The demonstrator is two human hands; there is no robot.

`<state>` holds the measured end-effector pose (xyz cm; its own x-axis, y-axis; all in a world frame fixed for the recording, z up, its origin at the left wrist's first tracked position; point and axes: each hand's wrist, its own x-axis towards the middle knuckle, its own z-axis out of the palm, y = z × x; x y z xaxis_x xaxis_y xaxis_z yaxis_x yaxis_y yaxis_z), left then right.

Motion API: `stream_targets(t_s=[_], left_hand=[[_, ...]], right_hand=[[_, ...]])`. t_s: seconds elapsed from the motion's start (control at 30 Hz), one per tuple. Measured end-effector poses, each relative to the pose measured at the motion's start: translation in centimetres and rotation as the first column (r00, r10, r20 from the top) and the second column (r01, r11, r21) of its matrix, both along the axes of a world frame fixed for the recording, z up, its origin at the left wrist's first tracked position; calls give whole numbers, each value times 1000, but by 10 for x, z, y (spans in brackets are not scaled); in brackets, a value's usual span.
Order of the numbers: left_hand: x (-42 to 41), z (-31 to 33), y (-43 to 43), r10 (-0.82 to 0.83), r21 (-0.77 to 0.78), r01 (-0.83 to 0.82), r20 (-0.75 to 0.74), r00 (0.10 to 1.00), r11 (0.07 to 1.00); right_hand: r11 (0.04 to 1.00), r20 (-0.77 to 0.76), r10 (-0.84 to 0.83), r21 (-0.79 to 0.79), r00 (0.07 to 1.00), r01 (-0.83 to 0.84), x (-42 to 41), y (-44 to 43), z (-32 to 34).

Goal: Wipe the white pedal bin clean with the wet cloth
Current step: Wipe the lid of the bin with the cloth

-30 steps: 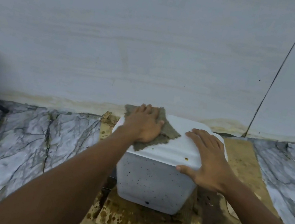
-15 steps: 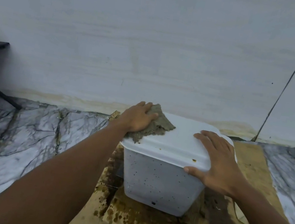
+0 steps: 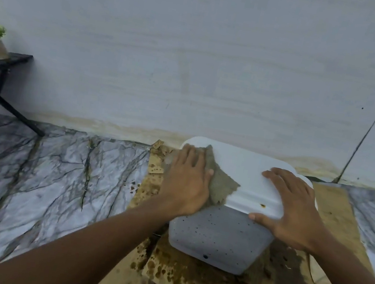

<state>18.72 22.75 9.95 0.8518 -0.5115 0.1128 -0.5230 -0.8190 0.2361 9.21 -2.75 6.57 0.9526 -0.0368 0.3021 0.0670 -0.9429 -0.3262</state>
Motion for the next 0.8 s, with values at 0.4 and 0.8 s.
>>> stream_targets(t_s=[0.4,0.8], left_hand=[[78,31,-42,116,22,-116,8,993,993],[21,0,2,114,-182,-131,-99,989,975]], right_hand=[[1000,1,2,-5,1000,-2,4,-1,-2],[1000,-56,0,17,998,1,-1,3,5]])
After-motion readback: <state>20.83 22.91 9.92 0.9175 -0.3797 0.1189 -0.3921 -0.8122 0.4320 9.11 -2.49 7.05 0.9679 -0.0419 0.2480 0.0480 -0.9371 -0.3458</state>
